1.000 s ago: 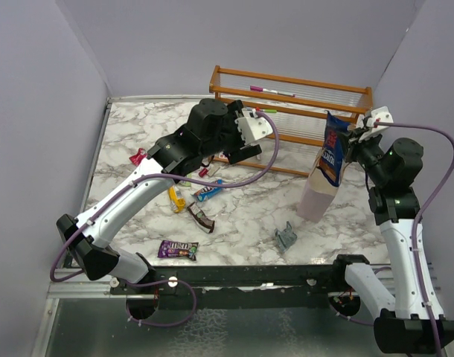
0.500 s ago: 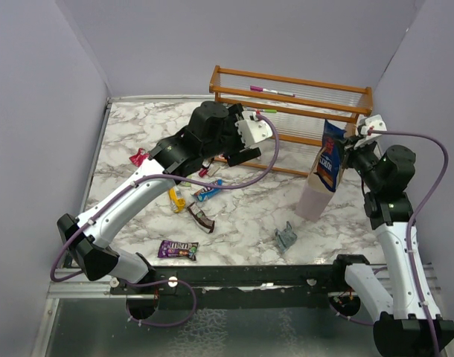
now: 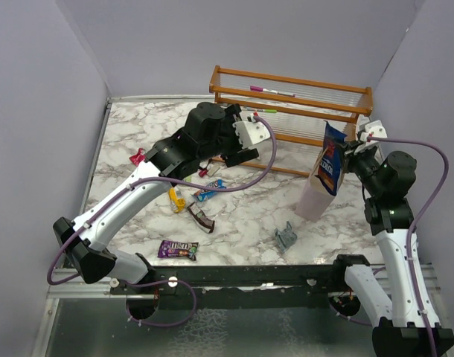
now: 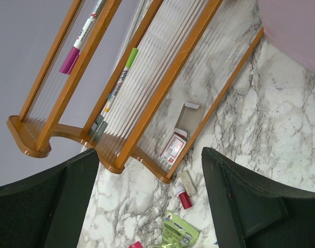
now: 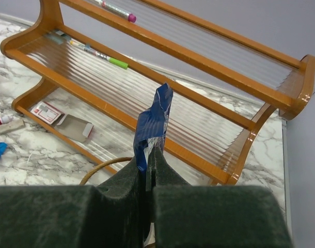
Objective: Place the snacks into the paper bag
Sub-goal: Place the snack in the paper bag.
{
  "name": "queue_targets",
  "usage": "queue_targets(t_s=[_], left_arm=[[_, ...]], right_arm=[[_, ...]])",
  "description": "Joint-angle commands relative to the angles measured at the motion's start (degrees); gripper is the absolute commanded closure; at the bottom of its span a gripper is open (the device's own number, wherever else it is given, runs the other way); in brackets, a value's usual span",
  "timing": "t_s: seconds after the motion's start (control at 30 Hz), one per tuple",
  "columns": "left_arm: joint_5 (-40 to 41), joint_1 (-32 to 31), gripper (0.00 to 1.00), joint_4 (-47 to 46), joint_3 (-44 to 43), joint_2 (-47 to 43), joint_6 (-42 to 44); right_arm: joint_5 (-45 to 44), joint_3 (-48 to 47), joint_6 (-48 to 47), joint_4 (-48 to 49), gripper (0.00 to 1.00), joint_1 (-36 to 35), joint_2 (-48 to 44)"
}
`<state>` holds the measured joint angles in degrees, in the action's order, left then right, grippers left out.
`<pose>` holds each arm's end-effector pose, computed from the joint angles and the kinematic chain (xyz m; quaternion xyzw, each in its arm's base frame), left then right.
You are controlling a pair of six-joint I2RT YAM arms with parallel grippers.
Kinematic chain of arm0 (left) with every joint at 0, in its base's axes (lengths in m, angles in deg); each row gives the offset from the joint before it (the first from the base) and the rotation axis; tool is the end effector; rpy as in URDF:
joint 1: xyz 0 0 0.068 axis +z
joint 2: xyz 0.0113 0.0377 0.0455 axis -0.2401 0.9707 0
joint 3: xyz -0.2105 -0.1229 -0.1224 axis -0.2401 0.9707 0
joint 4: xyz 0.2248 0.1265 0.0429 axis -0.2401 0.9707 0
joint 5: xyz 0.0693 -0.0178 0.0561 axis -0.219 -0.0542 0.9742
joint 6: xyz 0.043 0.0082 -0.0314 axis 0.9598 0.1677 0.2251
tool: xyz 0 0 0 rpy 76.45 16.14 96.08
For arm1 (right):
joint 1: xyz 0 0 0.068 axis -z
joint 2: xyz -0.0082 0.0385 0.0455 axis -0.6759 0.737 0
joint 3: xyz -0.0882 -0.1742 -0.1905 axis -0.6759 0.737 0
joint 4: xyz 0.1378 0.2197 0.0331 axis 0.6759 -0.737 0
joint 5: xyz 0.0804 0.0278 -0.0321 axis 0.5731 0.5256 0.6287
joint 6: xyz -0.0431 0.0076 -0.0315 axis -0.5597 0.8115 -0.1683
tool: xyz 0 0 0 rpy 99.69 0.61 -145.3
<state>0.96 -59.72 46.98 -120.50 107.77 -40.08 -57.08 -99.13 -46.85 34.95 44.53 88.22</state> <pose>0.2148 -0.2236 0.4305 0.5318 0.6308 -0.0867 0.5584 0.1705 0.0065 0.3604 -0.1564 0.7197 0.0734 0.6725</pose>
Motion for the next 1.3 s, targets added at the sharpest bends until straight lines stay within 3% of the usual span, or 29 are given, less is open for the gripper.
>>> queue_targets(t_s=[0.0,0.4,0.63,0.97,1.27], left_arm=[[0.44,0.19,0.16,-1.44,0.49,-1.65,0.45],[0.33,0.21,0.16,-1.41,0.49,-1.31,0.49],[0.45,0.2,0.16,-1.41,0.56,-1.69,0.64],[0.61,0.16,0.16,-1.69,1.33,-2.37,1.1],[1.96,0.2,0.16,-1.82,2.85,-2.84,0.92]], right_arm=[[-1.0,1.3,-0.78,1.12,0.97,0.29,-0.48],[-1.27,3.94,-0.56,8.57,0.99,0.33,0.66],[-0.9,5.33,-1.38,7.4,0.98,0.31,-0.41],[-1.87,4.89,-4.04,0.34,0.8,0.3,-4.12],[0.1,2.18,-5.13,-4.19,0.71,0.31,-4.54]])
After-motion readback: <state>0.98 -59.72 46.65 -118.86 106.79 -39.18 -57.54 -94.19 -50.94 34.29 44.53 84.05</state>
